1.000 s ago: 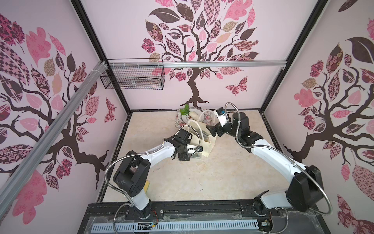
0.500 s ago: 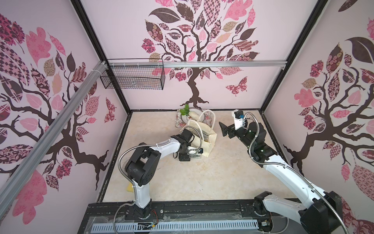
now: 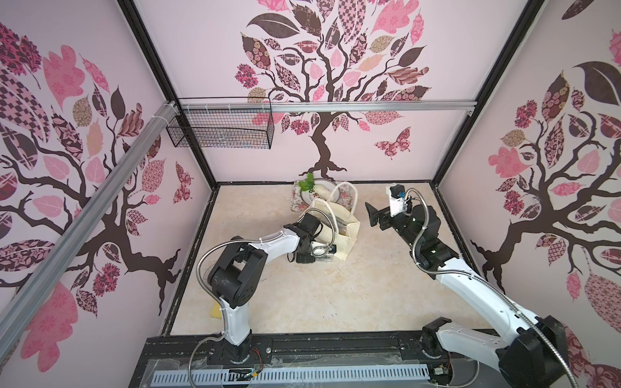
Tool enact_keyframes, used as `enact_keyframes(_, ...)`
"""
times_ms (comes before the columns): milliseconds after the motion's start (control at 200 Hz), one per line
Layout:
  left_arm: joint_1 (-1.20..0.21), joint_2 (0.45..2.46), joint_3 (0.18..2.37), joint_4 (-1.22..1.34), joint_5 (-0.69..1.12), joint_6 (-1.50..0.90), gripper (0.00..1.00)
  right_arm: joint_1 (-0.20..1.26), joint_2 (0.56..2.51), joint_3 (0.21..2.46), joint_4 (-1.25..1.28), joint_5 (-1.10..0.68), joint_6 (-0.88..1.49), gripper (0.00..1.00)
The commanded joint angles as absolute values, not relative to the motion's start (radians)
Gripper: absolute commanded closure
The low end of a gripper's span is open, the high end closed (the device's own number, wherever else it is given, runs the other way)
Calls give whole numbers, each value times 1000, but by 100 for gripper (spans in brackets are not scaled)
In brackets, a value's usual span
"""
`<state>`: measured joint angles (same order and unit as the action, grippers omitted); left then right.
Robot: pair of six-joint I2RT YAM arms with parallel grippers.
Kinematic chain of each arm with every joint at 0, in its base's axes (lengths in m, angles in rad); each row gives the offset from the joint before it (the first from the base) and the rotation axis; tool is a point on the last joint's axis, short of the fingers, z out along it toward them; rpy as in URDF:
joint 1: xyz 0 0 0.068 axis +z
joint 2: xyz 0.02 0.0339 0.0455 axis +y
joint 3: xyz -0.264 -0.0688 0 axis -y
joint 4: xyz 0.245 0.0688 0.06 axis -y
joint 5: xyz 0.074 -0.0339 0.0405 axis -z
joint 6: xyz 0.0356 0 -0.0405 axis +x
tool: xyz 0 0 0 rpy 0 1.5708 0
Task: Put the compass set into the canvas bag
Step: Pick up the compass set at the center of the board.
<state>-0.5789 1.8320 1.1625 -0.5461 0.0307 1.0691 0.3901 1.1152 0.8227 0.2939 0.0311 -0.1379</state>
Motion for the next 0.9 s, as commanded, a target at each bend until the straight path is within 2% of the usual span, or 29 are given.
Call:
enact_keyframes(0,-584,1731,1108,-459,14,1068,62,378,1102,818,333,46,-123,0)
enact_keyframes(580,-589,1368,1068,-427,-25,1117,59,324,1128,791,363,21,-80,0)
enact_keyframes(895,-588,1312,1130,-438,-38,1164,59,322,1156,787,373,5,-68,0)
